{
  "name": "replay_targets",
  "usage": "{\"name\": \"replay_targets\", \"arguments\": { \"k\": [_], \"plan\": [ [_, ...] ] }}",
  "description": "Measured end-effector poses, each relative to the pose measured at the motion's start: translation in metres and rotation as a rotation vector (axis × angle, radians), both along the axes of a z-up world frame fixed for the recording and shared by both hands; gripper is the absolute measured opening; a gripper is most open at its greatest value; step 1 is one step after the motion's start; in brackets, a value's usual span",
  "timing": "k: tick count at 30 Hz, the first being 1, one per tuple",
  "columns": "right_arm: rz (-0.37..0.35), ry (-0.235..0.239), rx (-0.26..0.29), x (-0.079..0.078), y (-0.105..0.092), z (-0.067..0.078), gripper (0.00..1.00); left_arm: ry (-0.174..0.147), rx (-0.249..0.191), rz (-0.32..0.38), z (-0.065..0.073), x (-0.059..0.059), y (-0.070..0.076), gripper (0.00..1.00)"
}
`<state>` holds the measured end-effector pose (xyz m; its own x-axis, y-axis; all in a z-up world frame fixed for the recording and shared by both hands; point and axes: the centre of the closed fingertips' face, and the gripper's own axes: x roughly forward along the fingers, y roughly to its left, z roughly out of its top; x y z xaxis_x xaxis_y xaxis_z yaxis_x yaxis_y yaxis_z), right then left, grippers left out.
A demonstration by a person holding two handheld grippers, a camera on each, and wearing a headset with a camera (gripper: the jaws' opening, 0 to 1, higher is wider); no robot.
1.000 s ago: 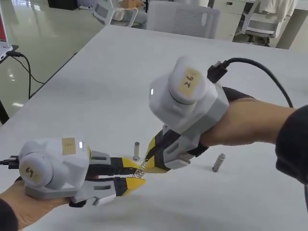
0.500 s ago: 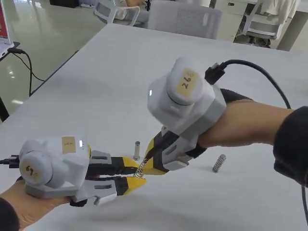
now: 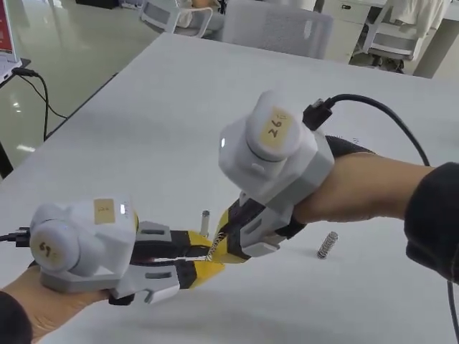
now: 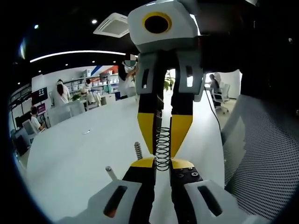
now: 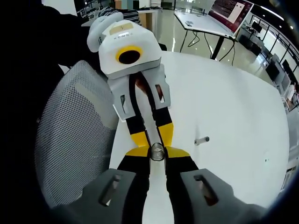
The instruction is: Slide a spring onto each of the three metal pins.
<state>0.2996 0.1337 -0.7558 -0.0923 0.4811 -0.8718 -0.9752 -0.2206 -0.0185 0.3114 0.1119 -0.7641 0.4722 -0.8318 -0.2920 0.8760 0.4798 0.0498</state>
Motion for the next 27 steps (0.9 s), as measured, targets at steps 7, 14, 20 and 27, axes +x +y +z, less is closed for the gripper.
{"name": "replay_targets", "arguments": {
  "k": [7, 14, 20, 27],
  "plan": [
    [0.005, -0.003, -0.007, 0.001, 0.001, -0.001, 0.13, 0.004, -0.011, 0.007, 0.0, 0.001, 0.001, 0.08],
    [0.006, -0.003, -0.018, 0.003, 0.003, -0.003, 0.13, 0.009, -0.006, 0.02, -0.004, 0.002, 0.003, 0.11],
    [0.005, -0.004, -0.024, 0.006, 0.003, -0.004, 0.13, 0.035, -0.012, 0.044, -0.01, 0.003, 0.011, 0.19],
    [-0.008, -0.009, -0.017, 0.013, 0.004, -0.001, 0.13, 0.057, -0.012, 0.08, -0.015, 0.004, 0.021, 0.27]
  ]
}}
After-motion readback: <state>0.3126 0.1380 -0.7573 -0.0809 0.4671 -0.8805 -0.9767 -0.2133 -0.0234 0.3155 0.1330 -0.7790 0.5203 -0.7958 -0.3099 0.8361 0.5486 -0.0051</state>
